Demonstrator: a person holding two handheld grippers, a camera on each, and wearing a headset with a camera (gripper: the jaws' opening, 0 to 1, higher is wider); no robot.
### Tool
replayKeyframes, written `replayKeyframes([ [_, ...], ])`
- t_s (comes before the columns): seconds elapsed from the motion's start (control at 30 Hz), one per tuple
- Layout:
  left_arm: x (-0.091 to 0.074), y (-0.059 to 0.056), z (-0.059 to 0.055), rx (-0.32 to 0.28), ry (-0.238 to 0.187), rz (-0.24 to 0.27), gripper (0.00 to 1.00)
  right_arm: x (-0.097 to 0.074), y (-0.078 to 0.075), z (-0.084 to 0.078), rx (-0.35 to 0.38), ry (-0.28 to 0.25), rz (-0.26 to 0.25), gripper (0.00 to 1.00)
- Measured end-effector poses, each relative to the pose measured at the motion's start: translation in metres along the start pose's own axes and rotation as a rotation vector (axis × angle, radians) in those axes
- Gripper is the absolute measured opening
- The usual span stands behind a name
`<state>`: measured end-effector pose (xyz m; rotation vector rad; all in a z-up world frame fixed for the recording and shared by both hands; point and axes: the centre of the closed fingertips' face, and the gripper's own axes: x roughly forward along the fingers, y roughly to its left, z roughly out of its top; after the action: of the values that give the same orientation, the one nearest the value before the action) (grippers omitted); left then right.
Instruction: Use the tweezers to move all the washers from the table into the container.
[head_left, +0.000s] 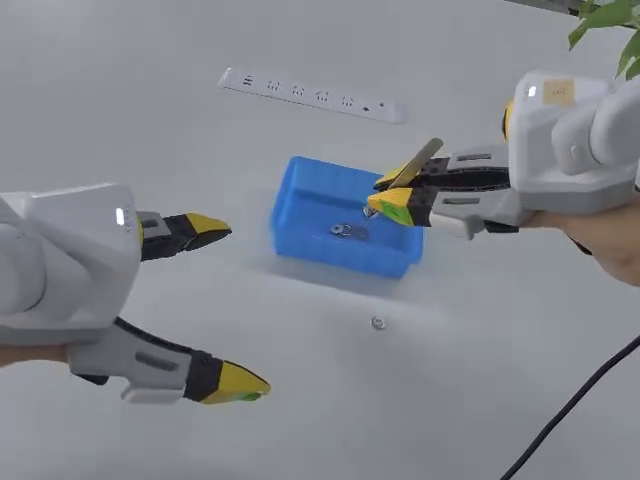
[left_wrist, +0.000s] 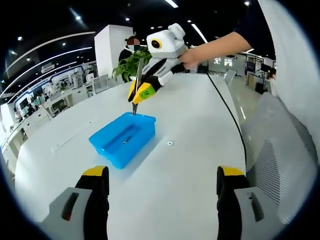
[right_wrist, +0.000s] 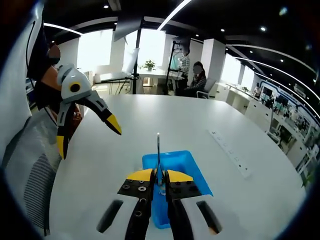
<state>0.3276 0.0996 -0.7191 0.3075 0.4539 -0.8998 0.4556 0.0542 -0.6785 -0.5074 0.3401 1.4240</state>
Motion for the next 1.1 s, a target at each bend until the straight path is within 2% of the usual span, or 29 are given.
replayKeyframes([
  [0.07, -0.001, -0.003, -0.005, 0.019, 0.007, -0.01, 0.95, 0.006, -0.008, -0.004, 0.009, 0.008, -0.008, 0.09],
  [0.13, -0.001, -0.004, -0.012, 0.039, 0.038, -0.007, 0.95, 0.015, -0.013, -0.01, 0.014, 0.02, -0.004, 0.09],
  [0.3, -0.003, -0.003, -0.013, 0.007, 0.033, 0.001, 0.97, 0.039, -0.02, -0.028, 0.022, 0.062, 0.015, 0.09],
  [0.37, -0.003, -0.003, -0.016, 0.002, 0.046, -0.004, 0.98, 0.047, -0.02, -0.037, 0.026, 0.084, 0.032, 0.09],
  [0.47, -0.003, -0.003, -0.02, 0.001, 0.064, -0.011, 0.99, 0.056, -0.017, -0.056, -0.009, 0.148, 0.061, 0.1],
  [0.67, 0.0, -0.003, -0.025, -0.004, 0.088, -0.012, 0.99, 0.062, -0.019, -0.06, 0.014, 0.144, 0.061, 0.1],
  [0.87, 0.004, -0.003, -0.021, 0.014, 0.09, -0.027, 0.99, 0.064, -0.02, -0.067, 0.008, 0.163, 0.067, 0.1],
  [1.1, 0.006, 0.002, -0.017, 0.015, 0.083, -0.016, 0.99, 0.062, -0.021, -0.067, 0.017, 0.166, 0.053, 0.1],
])
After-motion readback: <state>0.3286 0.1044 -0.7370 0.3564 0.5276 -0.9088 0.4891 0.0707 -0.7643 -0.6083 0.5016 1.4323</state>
